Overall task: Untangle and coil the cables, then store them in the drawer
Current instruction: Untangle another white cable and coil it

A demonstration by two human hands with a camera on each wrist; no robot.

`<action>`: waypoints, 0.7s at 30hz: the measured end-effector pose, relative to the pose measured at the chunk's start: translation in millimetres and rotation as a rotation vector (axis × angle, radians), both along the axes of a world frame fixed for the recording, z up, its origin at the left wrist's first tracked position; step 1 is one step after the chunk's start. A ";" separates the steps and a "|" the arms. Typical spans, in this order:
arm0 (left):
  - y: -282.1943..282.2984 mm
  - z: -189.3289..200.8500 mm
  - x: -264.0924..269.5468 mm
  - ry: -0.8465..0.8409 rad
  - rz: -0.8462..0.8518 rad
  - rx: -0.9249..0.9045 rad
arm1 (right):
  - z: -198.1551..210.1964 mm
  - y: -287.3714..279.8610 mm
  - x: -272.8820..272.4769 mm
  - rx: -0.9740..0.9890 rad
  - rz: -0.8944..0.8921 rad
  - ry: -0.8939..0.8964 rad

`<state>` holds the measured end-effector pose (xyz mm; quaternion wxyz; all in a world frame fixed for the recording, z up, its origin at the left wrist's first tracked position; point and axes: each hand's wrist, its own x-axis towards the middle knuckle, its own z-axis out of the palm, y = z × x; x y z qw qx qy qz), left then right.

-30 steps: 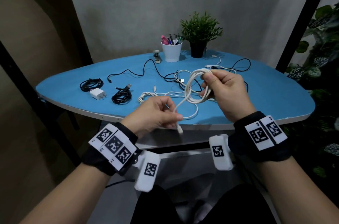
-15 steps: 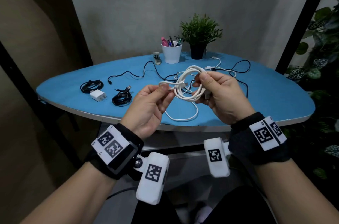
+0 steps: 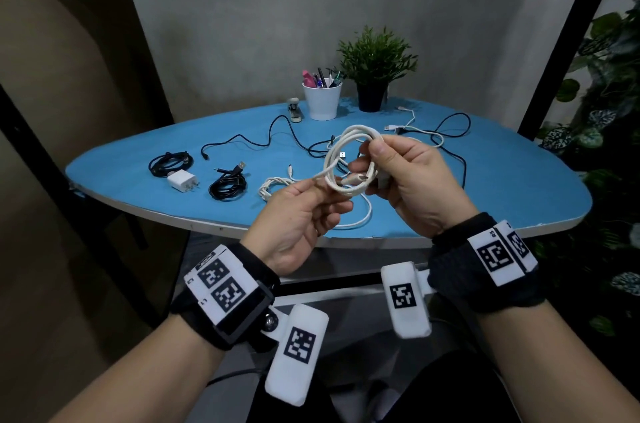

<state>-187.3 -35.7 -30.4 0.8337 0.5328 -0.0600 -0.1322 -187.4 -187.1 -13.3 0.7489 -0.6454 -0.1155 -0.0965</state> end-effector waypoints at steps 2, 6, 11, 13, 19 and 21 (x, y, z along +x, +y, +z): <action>1.2 1.0 -0.5 -0.030 -0.015 0.020 | -0.1 0.6 0.3 -0.006 -0.006 -0.008; 1.9 -1.3 -2.6 -0.156 -0.092 0.175 | -1.8 1.3 1.6 0.035 -0.046 0.000; 3.5 -6.0 -0.8 -0.098 -0.196 0.149 | -5.6 2.4 4.6 0.055 -0.180 -0.067; 1.9 -6.2 -1.6 -0.060 -0.216 0.112 | -8.5 4.6 4.6 0.036 -0.206 -0.095; 1.3 -6.7 5.0 0.087 -0.023 0.053 | -13.4 8.9 2.6 -0.130 -0.178 -0.081; 3.6 -5.2 6.4 0.103 -0.008 0.029 | -14.7 10.4 2.0 -0.161 -0.156 -0.061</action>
